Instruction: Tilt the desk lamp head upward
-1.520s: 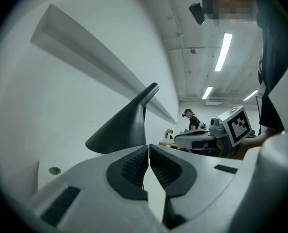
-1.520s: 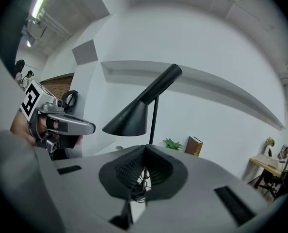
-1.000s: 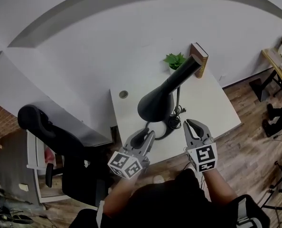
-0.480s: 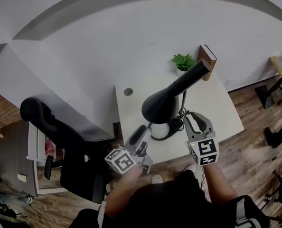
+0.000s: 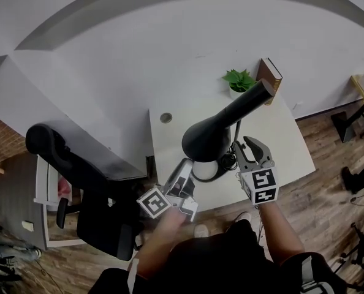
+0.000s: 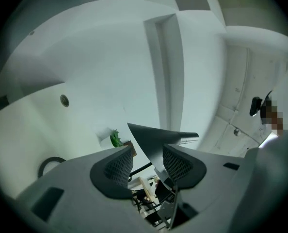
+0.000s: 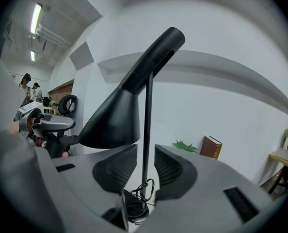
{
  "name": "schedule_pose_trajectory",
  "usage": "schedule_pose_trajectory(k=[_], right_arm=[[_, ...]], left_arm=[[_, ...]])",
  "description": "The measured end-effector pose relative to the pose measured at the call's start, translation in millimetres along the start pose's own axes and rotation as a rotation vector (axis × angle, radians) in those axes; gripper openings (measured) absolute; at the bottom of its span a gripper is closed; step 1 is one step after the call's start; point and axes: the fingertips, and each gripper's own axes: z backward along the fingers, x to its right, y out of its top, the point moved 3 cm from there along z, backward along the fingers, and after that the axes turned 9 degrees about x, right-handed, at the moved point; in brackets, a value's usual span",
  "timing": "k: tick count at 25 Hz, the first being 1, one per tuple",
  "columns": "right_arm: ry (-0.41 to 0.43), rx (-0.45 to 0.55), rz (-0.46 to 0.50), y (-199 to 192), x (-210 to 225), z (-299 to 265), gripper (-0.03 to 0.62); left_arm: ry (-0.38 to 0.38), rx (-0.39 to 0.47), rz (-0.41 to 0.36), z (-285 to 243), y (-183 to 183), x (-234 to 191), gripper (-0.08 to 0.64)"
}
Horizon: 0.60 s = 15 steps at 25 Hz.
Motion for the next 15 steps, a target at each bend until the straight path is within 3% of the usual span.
schedule_pose_trajectory(k=[7,15], right_arm=[[0.016,0.001,-0.005,-1,6,-15,0.098],[0.044,0.012,-0.01,1,7,-26,0.098]], left_arm=[[-0.015,0.052,0.108,-12,5,1,0.175],[-0.088,0.163,0.386,-19,6,-13,0.175]])
